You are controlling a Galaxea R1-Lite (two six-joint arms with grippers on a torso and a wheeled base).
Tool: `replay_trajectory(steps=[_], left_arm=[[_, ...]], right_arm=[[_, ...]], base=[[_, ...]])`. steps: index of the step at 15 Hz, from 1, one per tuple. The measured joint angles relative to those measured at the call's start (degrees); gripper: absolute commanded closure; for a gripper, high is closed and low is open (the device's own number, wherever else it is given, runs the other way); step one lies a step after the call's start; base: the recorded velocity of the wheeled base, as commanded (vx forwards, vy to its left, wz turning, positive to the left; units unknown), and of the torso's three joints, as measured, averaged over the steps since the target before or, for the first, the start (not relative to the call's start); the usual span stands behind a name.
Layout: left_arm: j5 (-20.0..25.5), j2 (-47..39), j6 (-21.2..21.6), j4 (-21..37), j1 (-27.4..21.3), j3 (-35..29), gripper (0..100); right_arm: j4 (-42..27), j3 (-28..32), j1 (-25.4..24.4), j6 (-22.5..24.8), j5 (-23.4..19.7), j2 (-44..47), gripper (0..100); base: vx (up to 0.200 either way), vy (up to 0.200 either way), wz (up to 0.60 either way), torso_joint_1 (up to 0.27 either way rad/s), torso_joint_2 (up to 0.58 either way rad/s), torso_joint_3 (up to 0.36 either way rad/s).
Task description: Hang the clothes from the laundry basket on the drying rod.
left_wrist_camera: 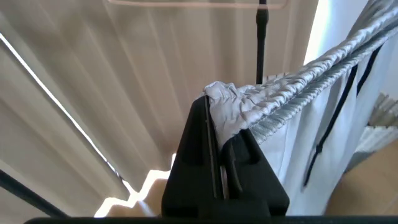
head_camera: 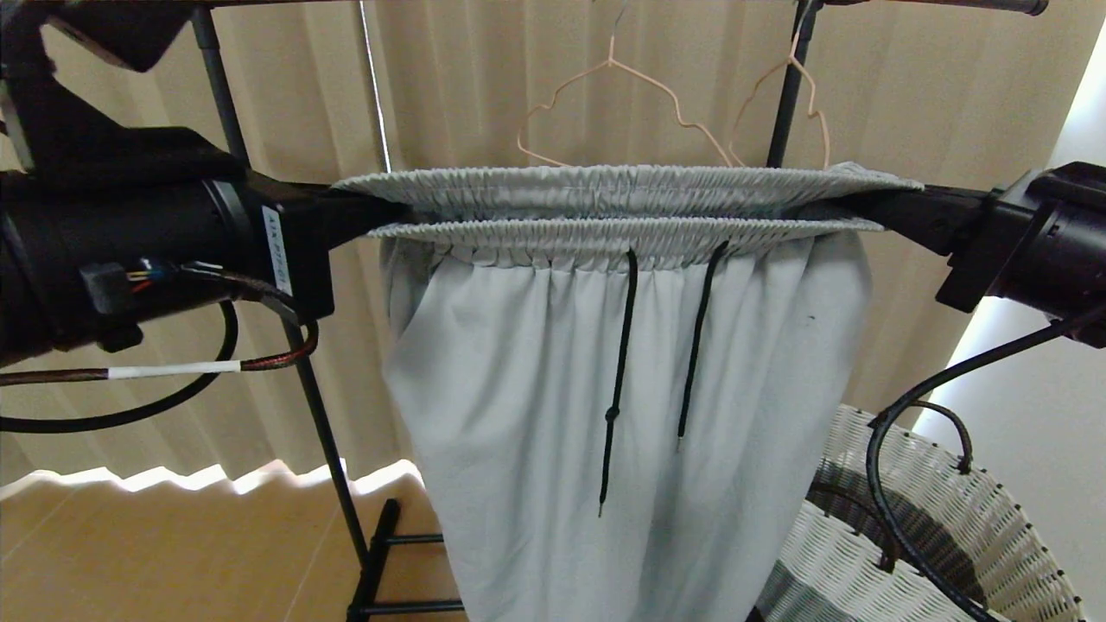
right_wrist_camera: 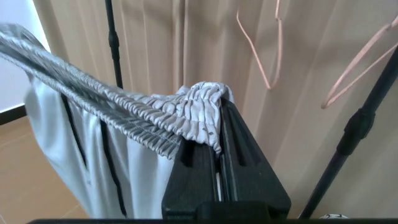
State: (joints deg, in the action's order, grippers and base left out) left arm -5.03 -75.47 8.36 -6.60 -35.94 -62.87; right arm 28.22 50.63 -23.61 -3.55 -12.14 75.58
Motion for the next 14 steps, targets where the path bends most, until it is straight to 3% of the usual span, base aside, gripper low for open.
replay_trajectory(steps=[2,7,8,12,14], left_arm=[[-2.2,-0.4,0.1,0.0,-0.2,1.0,100],[-2.5,-0.7,0.2,-0.1,-0.4,1.2,100],[-2.5,-0.7,0.2,-0.1,-0.4,1.2,100],[-3.4,-0.7,0.2,-0.1,-0.2,1.0,100],[-6.9,-0.8,0.1,-2.1,-0.2,1.0,100]], right_arm=[[0.0,-0.1,-0.3,0.0,0.0,-0.3,100],[-0.2,-0.1,-0.8,0.0,0.1,-0.6,100],[-0.2,-0.1,-0.8,0.0,0.1,-0.6,0],[0.0,-1.5,-1.1,0.1,0.1,-1.1,0],[0.3,-3.1,-2.8,0.0,-0.2,-2.1,0]], base=[[0.000,0.000,0.00,0.000,0.00,0.000],[0.000,0.000,0.00,0.000,0.00,0.000],[0.000,0.000,0.00,0.000,0.00,0.000],[0.000,0.000,0.00,0.000,0.00,0.000],[0.000,0.000,0.00,0.000,0.00,0.000]])
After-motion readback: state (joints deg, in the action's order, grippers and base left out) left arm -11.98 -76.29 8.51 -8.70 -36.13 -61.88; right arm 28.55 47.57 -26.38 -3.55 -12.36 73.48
